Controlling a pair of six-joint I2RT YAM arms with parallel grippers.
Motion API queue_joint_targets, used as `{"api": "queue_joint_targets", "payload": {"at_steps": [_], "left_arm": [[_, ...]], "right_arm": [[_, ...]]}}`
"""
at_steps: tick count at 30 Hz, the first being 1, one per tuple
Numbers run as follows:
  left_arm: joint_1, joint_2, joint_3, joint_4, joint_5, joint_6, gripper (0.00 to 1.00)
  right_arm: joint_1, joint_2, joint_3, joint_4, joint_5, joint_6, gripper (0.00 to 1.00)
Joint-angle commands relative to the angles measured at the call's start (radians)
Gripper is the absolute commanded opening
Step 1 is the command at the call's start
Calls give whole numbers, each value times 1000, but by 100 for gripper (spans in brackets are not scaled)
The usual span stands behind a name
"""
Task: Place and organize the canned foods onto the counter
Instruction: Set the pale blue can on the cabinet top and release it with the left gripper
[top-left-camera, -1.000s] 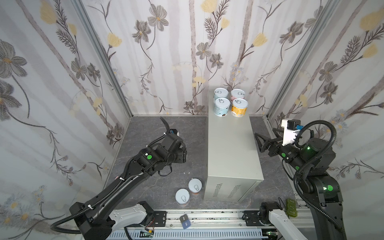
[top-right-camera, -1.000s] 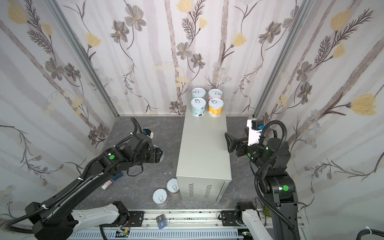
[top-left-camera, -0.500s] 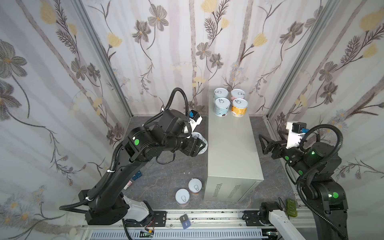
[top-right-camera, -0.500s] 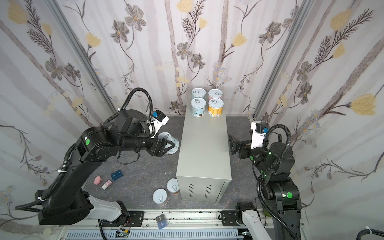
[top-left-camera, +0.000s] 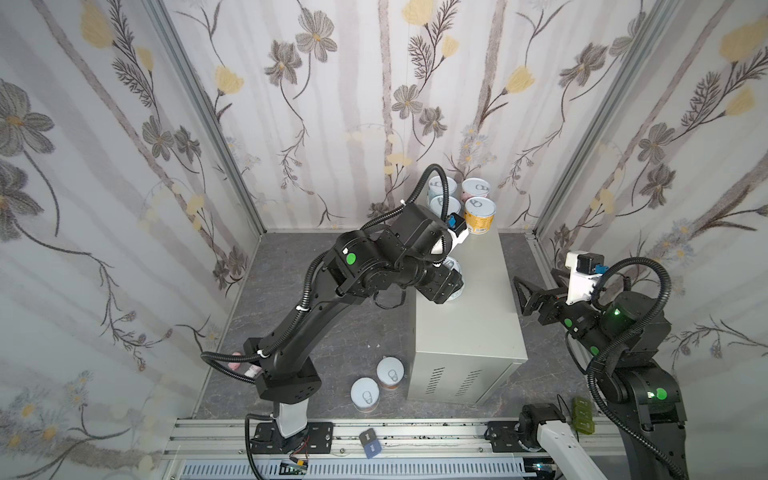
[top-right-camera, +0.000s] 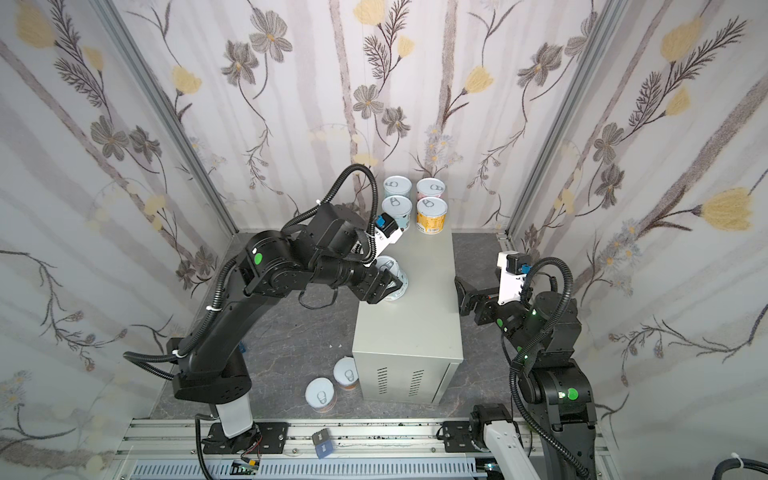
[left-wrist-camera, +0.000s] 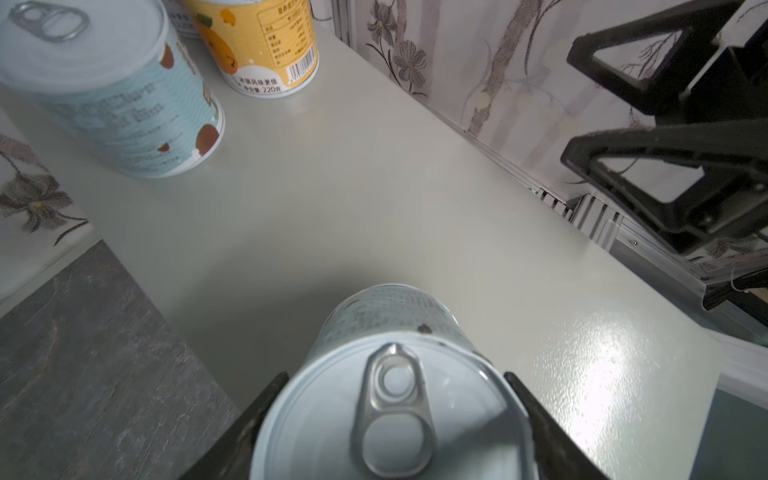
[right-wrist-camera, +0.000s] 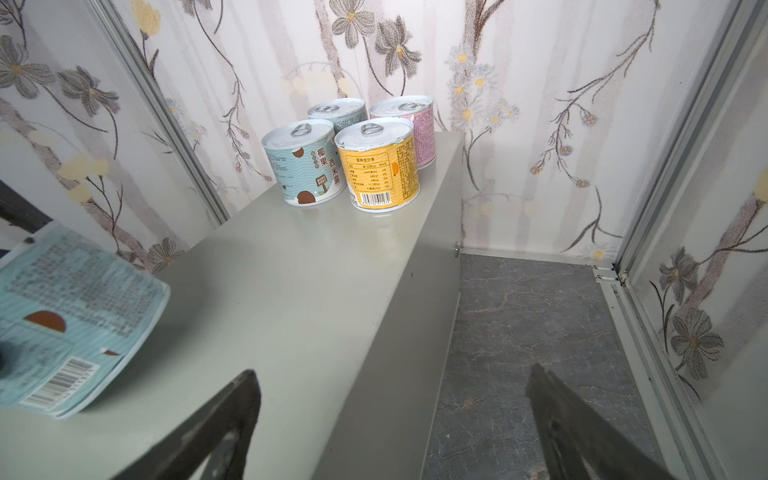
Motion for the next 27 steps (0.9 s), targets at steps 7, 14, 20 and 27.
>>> {"api": "queue_joint_targets", "payload": {"at_steps": [7, 14, 20, 27], "left_arm": [[-10, 172, 133, 49, -21, 25, 76], [-8, 198, 121, 182, -12, 25, 85], [8, 125, 94, 250, 4, 14, 99], [82, -151, -208, 396, 73, -28, 100]], "right_arm": [[2, -9, -36, 55, -17, -14, 100], [1, -19, -50, 62, -31, -22, 100], [12, -27, -79, 82, -160, -60, 100], [132, -8, -61, 88, -127, -82, 100]]}}
